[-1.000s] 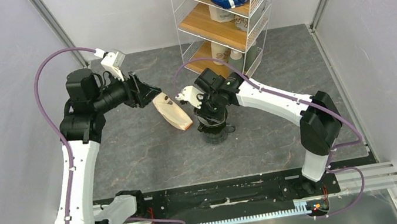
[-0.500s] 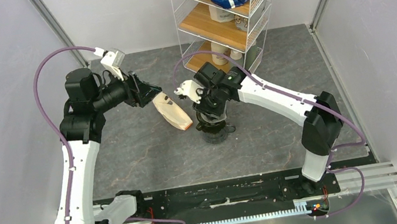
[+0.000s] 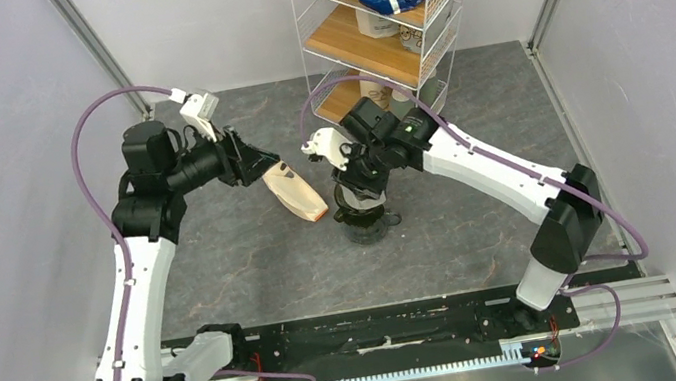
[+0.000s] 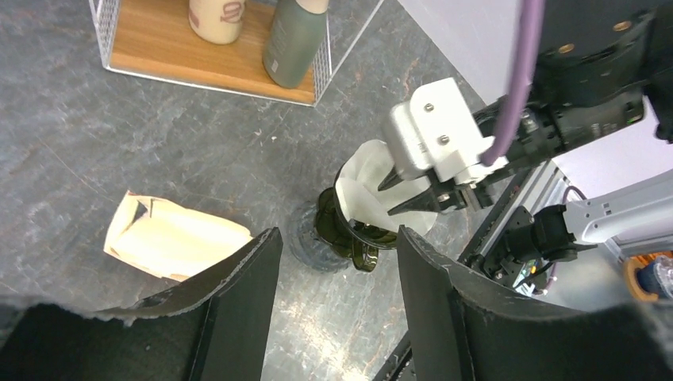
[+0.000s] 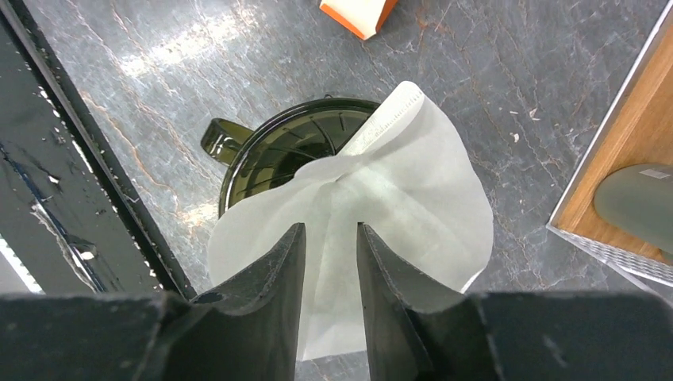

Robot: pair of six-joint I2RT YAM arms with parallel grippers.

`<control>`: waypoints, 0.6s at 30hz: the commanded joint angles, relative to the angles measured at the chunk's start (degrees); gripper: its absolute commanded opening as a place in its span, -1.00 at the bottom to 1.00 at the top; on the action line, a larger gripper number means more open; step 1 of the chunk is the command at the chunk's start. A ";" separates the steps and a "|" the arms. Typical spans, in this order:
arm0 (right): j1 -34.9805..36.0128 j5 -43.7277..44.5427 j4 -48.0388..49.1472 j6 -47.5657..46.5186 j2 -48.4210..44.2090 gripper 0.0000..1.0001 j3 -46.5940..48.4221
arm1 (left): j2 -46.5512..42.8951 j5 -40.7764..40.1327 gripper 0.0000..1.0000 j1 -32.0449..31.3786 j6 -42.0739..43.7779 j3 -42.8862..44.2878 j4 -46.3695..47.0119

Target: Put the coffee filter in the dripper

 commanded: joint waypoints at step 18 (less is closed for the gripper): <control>-7.49 4.15 1.74 12.67 -15.26 0.10 -4.52 | 9.07 -9.42 0.85 -14.49 -9.68 -4.09 0.98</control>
